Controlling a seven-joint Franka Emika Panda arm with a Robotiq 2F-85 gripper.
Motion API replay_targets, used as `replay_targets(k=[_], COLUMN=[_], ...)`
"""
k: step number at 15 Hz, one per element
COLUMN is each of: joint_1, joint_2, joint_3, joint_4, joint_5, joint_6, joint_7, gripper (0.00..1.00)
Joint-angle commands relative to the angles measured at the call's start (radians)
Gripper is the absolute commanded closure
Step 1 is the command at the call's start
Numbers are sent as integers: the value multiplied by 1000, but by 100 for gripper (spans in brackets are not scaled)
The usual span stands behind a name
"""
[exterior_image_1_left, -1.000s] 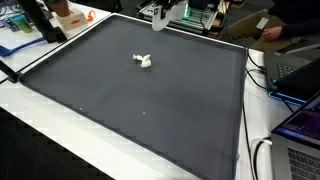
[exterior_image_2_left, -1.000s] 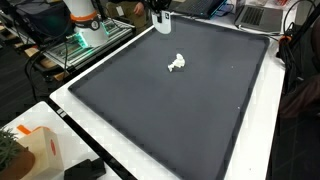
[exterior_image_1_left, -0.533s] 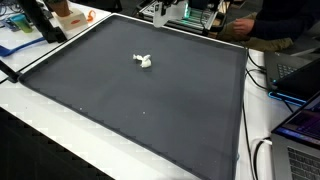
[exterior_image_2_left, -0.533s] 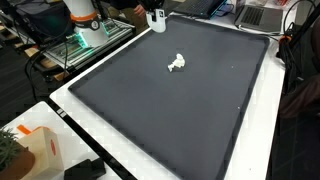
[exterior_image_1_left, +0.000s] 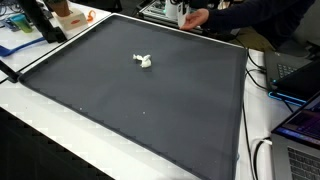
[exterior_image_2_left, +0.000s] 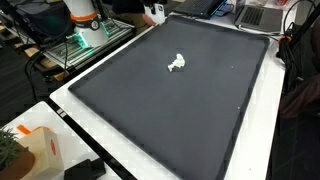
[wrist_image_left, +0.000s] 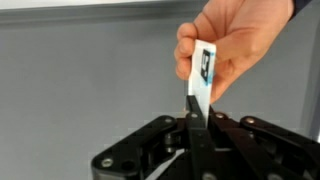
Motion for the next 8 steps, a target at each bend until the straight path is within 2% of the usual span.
replay_targets(k=[1, 3, 4, 6, 7, 8], joint_1=[19, -24, -65, -111, -119, -131], joint_2=[-69, -132, -106, -118, -159, -161], joint_3=[-47, -26, 11, 64, 85, 107], joint_4=[7, -40, 8, 8, -43, -41], joint_5=[95, 51, -21, -112, -149, -189], joint_6=[-112, -129, -125, -84, -40, -14], joint_7=[-95, -55, 8, 90, 105, 131], gripper=[69, 57, 48, 32, 26, 19])
